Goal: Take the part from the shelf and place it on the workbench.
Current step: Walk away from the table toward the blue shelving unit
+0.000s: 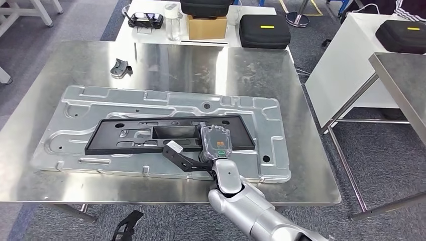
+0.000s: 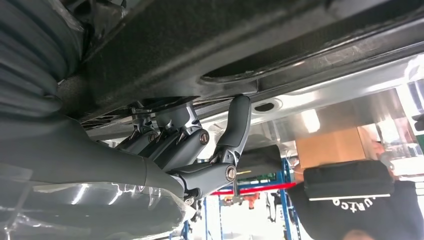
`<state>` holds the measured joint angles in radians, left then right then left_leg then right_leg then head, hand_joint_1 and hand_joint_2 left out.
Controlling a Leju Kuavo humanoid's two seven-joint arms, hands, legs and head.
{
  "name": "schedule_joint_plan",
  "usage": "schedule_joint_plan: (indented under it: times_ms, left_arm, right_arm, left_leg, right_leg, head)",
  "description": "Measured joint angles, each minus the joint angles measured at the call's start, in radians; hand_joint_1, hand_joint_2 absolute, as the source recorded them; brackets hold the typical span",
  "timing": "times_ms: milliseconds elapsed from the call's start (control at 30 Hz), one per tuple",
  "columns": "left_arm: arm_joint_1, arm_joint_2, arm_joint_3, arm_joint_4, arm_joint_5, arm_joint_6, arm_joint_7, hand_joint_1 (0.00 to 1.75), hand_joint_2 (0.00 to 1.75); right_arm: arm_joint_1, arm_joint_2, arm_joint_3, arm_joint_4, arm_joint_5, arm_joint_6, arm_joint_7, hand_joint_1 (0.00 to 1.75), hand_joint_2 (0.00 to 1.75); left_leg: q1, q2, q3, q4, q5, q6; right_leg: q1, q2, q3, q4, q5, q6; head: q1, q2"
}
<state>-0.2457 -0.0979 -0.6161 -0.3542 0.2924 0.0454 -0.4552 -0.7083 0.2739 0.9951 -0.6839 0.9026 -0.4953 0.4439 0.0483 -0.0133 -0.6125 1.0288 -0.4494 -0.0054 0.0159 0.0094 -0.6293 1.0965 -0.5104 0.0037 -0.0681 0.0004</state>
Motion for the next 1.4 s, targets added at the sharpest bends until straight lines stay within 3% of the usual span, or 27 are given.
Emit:
schedule_joint_plan:
  times_ms: [67,100,133,167,200,267,333,400,467,533,600,633,667,733,800,933,967,1033,1100,1133,1167,1200,1233,1300,1333,1400]
  left_arm:
    - [-0.001,0.003,0.0,0.0,-0.001,-0.001,0.003,0.0,0.0]
    - [0.0,0.005,0.0,0.0,-0.002,-0.002,0.004,0.0,0.0]
    - [0.0,0.007,0.0,0.0,-0.003,-0.002,0.006,0.0,0.0]
    - [0.0,0.009,0.0,0.0,-0.004,-0.002,0.007,0.0,0.0]
    - [0.0,0.01,-0.001,0.0,-0.005,-0.003,0.008,0.0,0.0]
    - [-0.001,0.009,-0.004,-0.001,-0.007,-0.003,0.009,0.0,0.0]
    - [-0.002,0.007,-0.006,-0.002,-0.009,-0.002,0.012,0.0,0.0]
    - [-0.002,0.007,-0.006,-0.002,-0.01,-0.002,0.014,0.0,0.0]
    - [-0.001,0.013,-0.007,-0.002,-0.011,-0.003,0.015,0.0,0.0]
    - [-0.002,0.024,-0.009,-0.002,-0.011,-0.002,0.017,0.0,0.0]
    - [0.0,0.035,-0.015,-0.002,-0.013,0.001,0.022,0.0,0.0]
    - [0.001,0.039,-0.018,-0.001,-0.015,0.004,0.026,0.0,0.0]
    - [0.002,0.043,-0.019,-0.001,-0.017,0.008,0.029,0.0,0.0]
    - [0.002,0.046,-0.021,-0.001,-0.019,0.015,0.034,0.0,0.87]
    - [-0.001,0.046,-0.021,-0.002,-0.021,0.018,0.036,0.0,1.75]
    - [-0.002,0.039,-0.022,-0.002,-0.024,0.018,0.034,0.0,0.0]
    - [-0.002,0.036,-0.022,-0.002,-0.025,0.018,0.032,0.0,0.0]
    - [-0.003,0.033,-0.022,-0.002,-0.025,0.016,0.028,0.0,0.0]
    - [-0.002,0.032,-0.022,-0.002,-0.025,0.013,0.026,0.0,0.0]
    - [-0.001,0.032,-0.022,-0.002,-0.025,0.011,0.026,0.0,0.0]
    - [-0.001,0.032,-0.022,-0.002,-0.025,0.01,0.026,0.0,0.0]
    - [-0.001,0.032,-0.022,-0.002,-0.025,0.008,0.025,0.0,0.0]
    - [-0.001,0.032,-0.022,-0.002,-0.025,0.006,0.025,0.0,0.0]
    - [-0.003,0.026,-0.022,-0.002,-0.025,0.003,0.025,0.0,0.0]
    - [-0.003,0.023,-0.022,-0.002,-0.025,0.002,0.024,0.0,0.0]
    - [-0.003,0.021,-0.022,-0.002,-0.025,0.002,0.025,0.0,0.0]
  right_arm:
    - [-0.002,0.0,-0.001,0.002,-0.014,0.006,-0.004,1.75,1.75]
    - [-0.002,-0.001,-0.001,0.003,-0.019,0.008,-0.005,1.75,1.75]
    - [-0.002,-0.001,-0.001,0.004,-0.023,0.008,-0.006,1.75,1.75]
    - [-0.003,-0.001,-0.001,0.005,-0.028,0.008,-0.007,1.75,1.75]
    - [-0.004,-0.002,-0.001,0.006,-0.032,0.007,-0.007,1.75,1.75]
    - [-0.008,-0.001,-0.002,0.008,-0.041,0.007,-0.01,1.75,1.75]
    - [-0.01,-0.001,-0.002,0.01,-0.051,0.007,-0.012,1.75,1.75]
    - [-0.01,0.001,-0.003,0.011,-0.054,0.007,-0.014,1.75,1.75]
    - [-0.007,0.002,-0.003,0.014,-0.059,0.007,-0.014,1.75,1.75]
    - [-0.005,0.002,-0.004,0.019,-0.064,0.007,-0.014,1.75,1.75]
    - [-0.002,0.002,-0.002,0.025,-0.066,0.007,-0.014,1.75,1.75]
    - [-0.001,0.002,0.0,0.027,-0.066,0.007,-0.014,1.75,1.75]
    - [0.0,0.002,0.002,0.029,-0.066,0.007,-0.014,1.75,1.75]
    - [-0.001,0.002,0.004,0.03,-0.066,0.007,-0.014,0.87,0.87]
    - [-0.002,0.002,0.004,0.031,-0.067,0.007,-0.014,0.0,0.0]
    - [0.005,0.001,0.003,0.037,-0.078,0.009,-0.013,0.0,0.0]
    - [0.006,0.0,0.003,0.038,-0.083,0.011,-0.013,0.0,0.0]
    - [0.006,0.0,0.003,0.039,-0.09,0.019,-0.013,0.0,0.0]
    - [0.01,-0.001,0.003,0.04,-0.096,0.027,-0.013,0.0,0.0]
    - [0.013,-0.001,0.003,0.041,-0.101,0.032,-0.013,0.0,0.0]
    - [0.016,-0.002,0.003,0.041,-0.105,0.036,-0.014,0.0,0.0]
    - [0.016,-0.002,0.003,0.041,-0.109,0.041,-0.015,0.0,0.0]
    - [0.016,-0.003,0.003,0.041,-0.113,0.044,-0.016,0.0,0.0]
    - [0.013,-0.003,0.003,0.041,-0.117,0.045,-0.019,0.0,0.0]
    - [0.012,-0.003,0.003,0.041,-0.117,0.045,-0.02,0.0,0.0]
    - [0.011,-0.004,0.003,0.041,-0.118,0.045,-0.022,0.0,0.0]
  left_leg:
    - [0.0,0.003,0.0,-0.002,0.001,0.002]
    - [0.0,0.004,0.0,-0.003,0.001,0.003]
    - [-0.002,0.005,0.001,-0.003,0.001,0.003]
    - [-0.004,0.005,0.003,-0.005,0.001,0.003]
    - [-0.008,0.004,0.007,-0.008,0.002,0.004]
    - [-0.01,0.004,0.018,-0.022,0.006,0.005]
    - [-0.009,0.003,0.024,-0.035,0.013,-0.002]
    - [-0.01,0.004,0.027,-0.045,0.018,-0.012]
    - [-0.013,0.006,0.02,-0.026,0.003,-0.018]
    - [-0.015,0.008,-0.021,0.065,-0.052,-0.023]
    - [-0.015,0.009,-0.073,0.178,-0.101,-0.029]
    - [-0.014,0.01,-0.081,0.2,-0.102,-0.032]
    - [-0.013,0.011,-0.072,0.185,-0.084,-0.035]
    - [-0.009,0.012,-0.013,0.079,-0.031,-0.044]
    - [-0.008,0.007,0.03,-0.002,-0.009,-0.036]
    - [-0.008,0.003,0.025,-0.008,-0.008,-0.004]
    - [-0.007,0.003,0.023,-0.01,-0.006,0.001]
    - [-0.005,0.004,0.019,-0.013,-0.001,0.008]
    - [-0.006,0.004,0.016,-0.014,0.0,0.01]
    - [-0.006,0.003,0.016,-0.014,0.0,0.01]
    - [-0.008,0.003,0.016,-0.015,0.0,0.01]
    - [-0.011,0.002,0.017,-0.016,0.0,0.01]
    - [-0.014,0.001,0.02,-0.018,0.0,0.01]
    - [-0.017,0.0,0.025,-0.028,0.003,0.005]
    - [-0.014,0.001,0.026,-0.033,0.006,0.001]
    - [-0.009,0.002,0.027,-0.045,0.011,-0.009]
  right_leg:
    - [-0.006,-0.005,-0.069,0.137,-0.056,0.009]
    - [-0.007,-0.006,-0.094,0.184,-0.067,0.009]
    - [-0.007,-0.007,-0.102,0.195,-0.06,0.005]
    - [-0.006,-0.007,-0.09,0.166,-0.035,-0.003]
    - [-0.002,-0.007,-0.06,0.104,0.001,-0.016]
    - [0.016,-0.007,0.018,-0.048,0.062,-0.057]
    - [0.034,-0.01,0.059,-0.13,0.082,-0.082]
    - [0.035,-0.012,0.067,-0.152,0.089,-0.084]
    - [0.028,-0.014,0.086,-0.186,0.106,-0.071]
    - [0.022,-0.017,0.097,-0.208,0.117,-0.059]
    - [0.021,-0.017,0.093,-0.202,0.116,-0.06]
    - [0.02,-0.016,0.091,-0.196,0.113,-0.059]
    - [0.019,-0.014,0.089,-0.188,0.109,-0.056]
    - [0.014,-0.012,0.082,-0.161,0.094,-0.045]
    - [0.014,-0.009,0.068,-0.128,0.076,-0.033]
    - [0.015,-0.006,0.049,-0.101,0.061,-0.021]
    - [0.012,-0.006,0.036,-0.075,0.044,-0.013]
    - [0.004,-0.007,-0.016,0.033,-0.016,0.003]
    - [-0.003,-0.008,-0.076,0.155,-0.064,0.01]
    - [-0.005,-0.008,-0.09,0.181,-0.064,0.008]
    - [-0.005,-0.007,-0.089,0.171,-0.047,0.002]
    - [-0.003,-0.007,-0.068,0.123,-0.014,-0.008]
    - [0.002,-0.006,-0.035,0.049,0.028,-0.024]
    - [0.017,-0.009,0.025,-0.082,0.082,-0.058]
    - [0.025,-0.011,0.04,-0.117,0.092,-0.069]
    - [0.032,-0.014,0.045,-0.137,0.096,-0.075]
  head:
    - [0.002,0.0]
    - [0.002,0.0]
    - [0.002,0.0]
    - [0.002,0.0]
    - [0.002,0.0]
    - [0.0,0.0]
    - [0.0,0.0]
    - [0.003,0.0]
    - [0.001,0.0]
    - [-0.002,0.0]
    - [-0.002,0.0]
    - [-0.002,0.0]
    - [-0.002,0.0]
    - [-0.002,0.0]
    - [-0.003,0.0]
    - [0.0,0.0]
    - [0.002,0.0]
    - [0.004,0.0]
    - [0.005,0.0]
    - [0.005,0.0]
    - [0.006,0.0]
    - [0.006,0.0]
    - [0.006,0.0]
    - [0.002,0.0]
    - [0.001,0.0]
    - [0.002,0.0]
